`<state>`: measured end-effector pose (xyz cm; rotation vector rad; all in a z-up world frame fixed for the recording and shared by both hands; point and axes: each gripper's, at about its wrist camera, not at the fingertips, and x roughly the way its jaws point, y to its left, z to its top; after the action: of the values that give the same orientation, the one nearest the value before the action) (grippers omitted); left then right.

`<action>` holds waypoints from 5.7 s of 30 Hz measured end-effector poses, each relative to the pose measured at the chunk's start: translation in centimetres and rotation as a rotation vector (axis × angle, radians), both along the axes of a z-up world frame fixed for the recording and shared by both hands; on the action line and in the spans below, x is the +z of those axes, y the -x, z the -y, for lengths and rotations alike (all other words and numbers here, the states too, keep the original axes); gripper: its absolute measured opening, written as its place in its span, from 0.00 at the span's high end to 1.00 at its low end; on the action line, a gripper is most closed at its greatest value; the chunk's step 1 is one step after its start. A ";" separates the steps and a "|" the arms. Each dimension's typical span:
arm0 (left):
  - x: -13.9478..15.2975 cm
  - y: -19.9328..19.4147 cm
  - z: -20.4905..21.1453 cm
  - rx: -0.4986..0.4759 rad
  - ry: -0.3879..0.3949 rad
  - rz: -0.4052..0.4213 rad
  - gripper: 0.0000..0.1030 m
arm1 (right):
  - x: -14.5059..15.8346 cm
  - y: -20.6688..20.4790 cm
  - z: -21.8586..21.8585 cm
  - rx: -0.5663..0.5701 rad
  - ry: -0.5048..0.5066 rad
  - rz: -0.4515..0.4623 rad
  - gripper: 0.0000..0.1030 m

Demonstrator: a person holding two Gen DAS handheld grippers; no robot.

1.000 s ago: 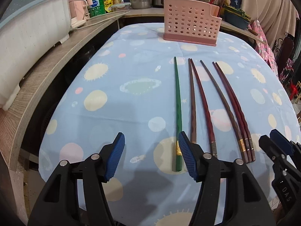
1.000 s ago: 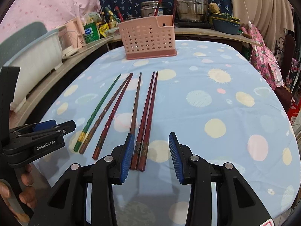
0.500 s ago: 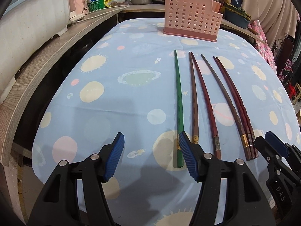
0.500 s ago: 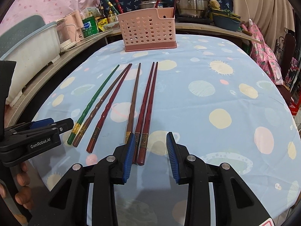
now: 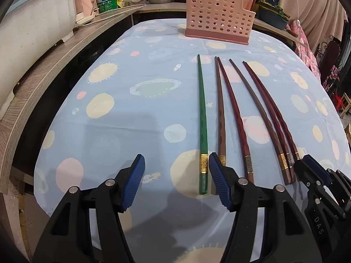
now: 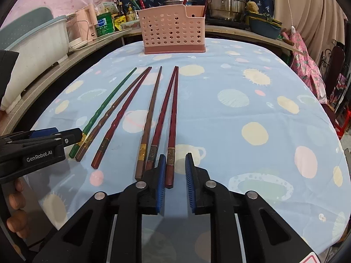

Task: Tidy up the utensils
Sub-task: 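Grasp the other green chopstick with the left tool while the right tool grasps a dark red chopstick, then lift both chopsticks into the pink basket and open both tools, then move both open tools back to the remaining chopsticks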

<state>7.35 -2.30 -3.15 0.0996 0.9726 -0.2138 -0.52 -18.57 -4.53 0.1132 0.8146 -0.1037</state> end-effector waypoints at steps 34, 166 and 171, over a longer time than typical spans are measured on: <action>-0.2 -0.6 -0.5 -0.009 0.009 -0.042 0.91 | 0.1 0.4 1.6 -0.030 -0.052 0.007 0.93; 9.0 -7.5 0.7 0.032 0.101 0.204 0.48 | 10.8 -7.0 5.1 0.002 -0.252 0.250 0.72; 6.5 -5.6 0.5 0.021 0.095 0.150 0.48 | 8.2 -5.3 4.4 -0.009 -0.247 0.198 0.72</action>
<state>12.93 -2.81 3.38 0.0183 0.8127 -0.2297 4.75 -22.95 3.64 0.3552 0.6263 0.0009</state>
